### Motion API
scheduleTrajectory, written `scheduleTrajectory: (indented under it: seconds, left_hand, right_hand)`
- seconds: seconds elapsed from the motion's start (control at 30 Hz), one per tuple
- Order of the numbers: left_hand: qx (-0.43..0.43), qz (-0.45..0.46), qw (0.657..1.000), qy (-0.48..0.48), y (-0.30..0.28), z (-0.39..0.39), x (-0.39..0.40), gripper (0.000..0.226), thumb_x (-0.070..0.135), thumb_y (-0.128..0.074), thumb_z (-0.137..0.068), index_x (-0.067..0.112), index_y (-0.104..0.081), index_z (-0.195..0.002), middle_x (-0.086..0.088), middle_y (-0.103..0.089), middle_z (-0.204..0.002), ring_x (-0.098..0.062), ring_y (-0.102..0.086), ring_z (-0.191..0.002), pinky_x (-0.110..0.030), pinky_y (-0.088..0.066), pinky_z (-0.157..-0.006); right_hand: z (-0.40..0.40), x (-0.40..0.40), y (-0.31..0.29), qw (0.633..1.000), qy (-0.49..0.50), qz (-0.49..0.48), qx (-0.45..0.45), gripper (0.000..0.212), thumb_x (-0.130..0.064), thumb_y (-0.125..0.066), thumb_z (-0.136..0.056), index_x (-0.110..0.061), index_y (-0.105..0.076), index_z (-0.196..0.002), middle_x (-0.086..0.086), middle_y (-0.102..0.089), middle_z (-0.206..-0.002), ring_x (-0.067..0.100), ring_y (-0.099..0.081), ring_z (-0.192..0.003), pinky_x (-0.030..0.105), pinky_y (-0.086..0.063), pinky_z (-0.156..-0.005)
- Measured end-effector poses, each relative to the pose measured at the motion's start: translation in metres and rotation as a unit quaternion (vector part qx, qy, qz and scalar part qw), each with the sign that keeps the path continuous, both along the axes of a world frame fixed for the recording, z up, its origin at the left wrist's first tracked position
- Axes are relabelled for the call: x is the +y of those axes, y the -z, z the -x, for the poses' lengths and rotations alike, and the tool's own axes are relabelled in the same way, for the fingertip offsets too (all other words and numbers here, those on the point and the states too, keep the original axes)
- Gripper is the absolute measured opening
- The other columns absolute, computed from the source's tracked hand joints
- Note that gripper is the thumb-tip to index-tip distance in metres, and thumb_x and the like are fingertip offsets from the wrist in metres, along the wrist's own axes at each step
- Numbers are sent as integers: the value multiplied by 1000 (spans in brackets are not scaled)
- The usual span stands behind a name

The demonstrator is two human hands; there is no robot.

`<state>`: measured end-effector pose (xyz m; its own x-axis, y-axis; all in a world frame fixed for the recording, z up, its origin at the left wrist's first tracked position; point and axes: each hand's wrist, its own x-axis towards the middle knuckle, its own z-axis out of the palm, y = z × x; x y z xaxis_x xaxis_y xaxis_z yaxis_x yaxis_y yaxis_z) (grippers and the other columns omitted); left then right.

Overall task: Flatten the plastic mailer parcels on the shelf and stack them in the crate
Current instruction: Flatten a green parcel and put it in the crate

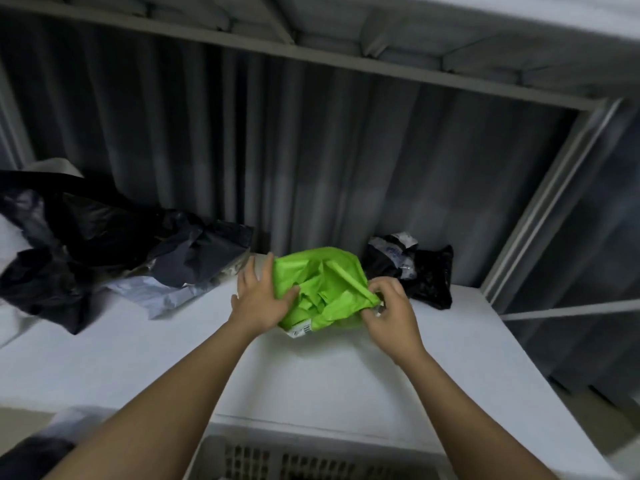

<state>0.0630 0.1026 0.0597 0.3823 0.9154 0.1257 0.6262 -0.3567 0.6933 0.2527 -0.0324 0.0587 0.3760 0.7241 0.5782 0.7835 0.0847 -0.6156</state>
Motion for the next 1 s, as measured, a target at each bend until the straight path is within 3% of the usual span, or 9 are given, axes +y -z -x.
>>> scheduleTrajectory:
  seconds: [0.1,0.2,0.3,0.43,0.53,0.6,0.77,0.87,1.0]
  left_hand:
    - [-105,102,989,8,-1,12,-12,75,62,-42,-91,27,-17,-151,-8,-23,-156,-28,-26,-142,-41,-24,-115]
    - [-150,178,971,52,-9,19,-29,49,48,-43,-97,16,-45,-134,-3,-55,-128,-24,-52,-118,-34,-41,-98]
    - [-170,190,966,40,-18,20,-41,11,19,-43,-98,11,-50,-93,-19,-59,-105,-31,-58,-93,-43,-53,-80]
    - [-197,180,964,11,-23,24,-47,20,5,-37,-93,10,-41,-74,-15,-53,-84,-32,-60,-78,-46,-58,-64]
    - [-202,161,966,-9,-26,25,-46,19,9,-41,-92,11,-41,-73,-12,-52,-82,-36,-62,-81,-51,-59,-65]
    - [-224,175,959,-24,-28,26,-45,19,14,-44,-93,13,-40,-74,-12,-52,-85,-36,-62,-85,-49,-59,-65]
    - [-235,182,954,-46,-28,27,-40,18,34,-48,-87,18,-45,-82,-8,-58,-91,-34,-63,-94,-50,-57,-77]
    - [-204,110,971,-58,-28,25,-33,23,42,-43,-94,21,-48,-99,-8,-58,-109,-31,-56,-106,-46,-47,-95]
    - [-67,11,996,53,-21,16,-37,51,55,-32,-92,27,-56,-128,-7,-45,-138,-26,-30,-134,-33,-20,-110]
  right_hand:
    - [3,-23,-16,996,10,-7,92,27,5,-65,-75,-18,-57,-86,0,-60,-90,-1,-53,-81,15,-42,-71]
    - [11,-43,-27,984,-15,5,179,23,1,-65,-83,-20,-56,-87,-4,-62,-81,5,-55,-71,20,-46,-65]
    - [17,-53,-28,971,-3,20,239,22,2,-63,-84,-18,-55,-86,0,-59,-74,13,-53,-63,29,-47,-61]
    - [22,-60,-27,956,-3,84,280,15,-7,-60,-87,-20,-54,-91,2,-60,-87,17,-58,-79,33,-47,-72]
    - [30,-62,-34,942,-39,94,319,7,-24,-60,-91,-22,-56,-97,1,-63,-95,17,-63,-90,35,-51,-81]
    - [32,-57,-37,952,-4,74,297,20,-39,-62,-90,-19,-60,-88,-1,-65,-88,14,-64,-84,32,-51,-78]
    - [24,-41,-34,963,99,65,241,22,-23,-65,-87,-14,-58,-68,1,-58,-67,18,-55,-69,33,-44,-68]
    - [18,-30,-27,949,115,73,286,21,-21,-64,-86,-13,-59,-68,7,-62,-72,24,-59,-75,39,-48,-72]
    - [9,-16,-6,922,107,128,350,19,-20,-66,-86,-13,-61,-69,22,-69,-90,36,-66,-86,49,-53,-80]
